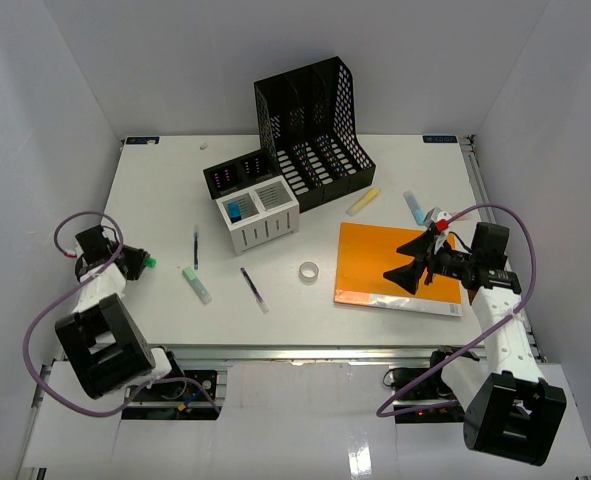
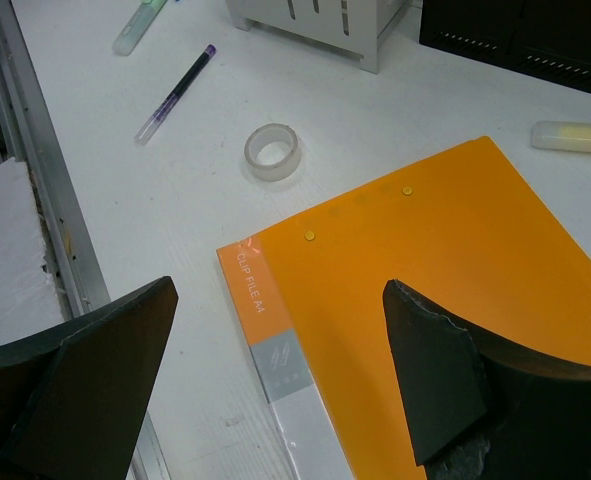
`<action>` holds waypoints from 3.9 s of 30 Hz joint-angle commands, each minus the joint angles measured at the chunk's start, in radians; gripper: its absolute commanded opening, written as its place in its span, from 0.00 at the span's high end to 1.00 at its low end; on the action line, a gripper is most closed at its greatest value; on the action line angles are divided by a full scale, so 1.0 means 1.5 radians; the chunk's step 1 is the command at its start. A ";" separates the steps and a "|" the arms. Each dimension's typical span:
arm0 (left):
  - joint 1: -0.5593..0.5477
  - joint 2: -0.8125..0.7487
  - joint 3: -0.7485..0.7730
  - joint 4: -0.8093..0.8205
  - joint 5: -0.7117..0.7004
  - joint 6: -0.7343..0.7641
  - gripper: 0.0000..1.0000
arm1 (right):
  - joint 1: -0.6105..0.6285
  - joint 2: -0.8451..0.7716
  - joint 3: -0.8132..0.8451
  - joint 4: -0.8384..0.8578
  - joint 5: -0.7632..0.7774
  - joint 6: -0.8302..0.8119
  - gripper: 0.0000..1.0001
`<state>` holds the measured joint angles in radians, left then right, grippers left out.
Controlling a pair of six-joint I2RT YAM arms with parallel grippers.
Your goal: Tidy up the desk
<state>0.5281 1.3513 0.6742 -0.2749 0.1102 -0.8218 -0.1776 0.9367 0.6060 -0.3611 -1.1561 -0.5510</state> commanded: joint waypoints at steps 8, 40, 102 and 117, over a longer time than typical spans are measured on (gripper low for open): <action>-0.165 -0.140 -0.049 0.413 0.422 0.146 1.00 | -0.004 -0.012 0.013 -0.006 -0.015 -0.004 0.10; -0.457 0.130 0.069 0.653 0.305 0.359 0.97 | -0.004 -0.009 0.013 -0.008 -0.001 -0.013 0.10; -0.466 -0.600 -0.137 0.187 -0.053 0.503 0.02 | 0.107 0.817 0.734 -0.114 0.711 0.201 0.07; -0.466 -0.592 -0.140 0.188 -0.026 0.495 0.02 | 0.107 0.866 0.753 -0.112 0.735 0.183 0.49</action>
<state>-0.1722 0.4570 0.4694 0.0147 0.0620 -0.0719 -0.0173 2.2132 1.7180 -0.5030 -0.0574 -0.2603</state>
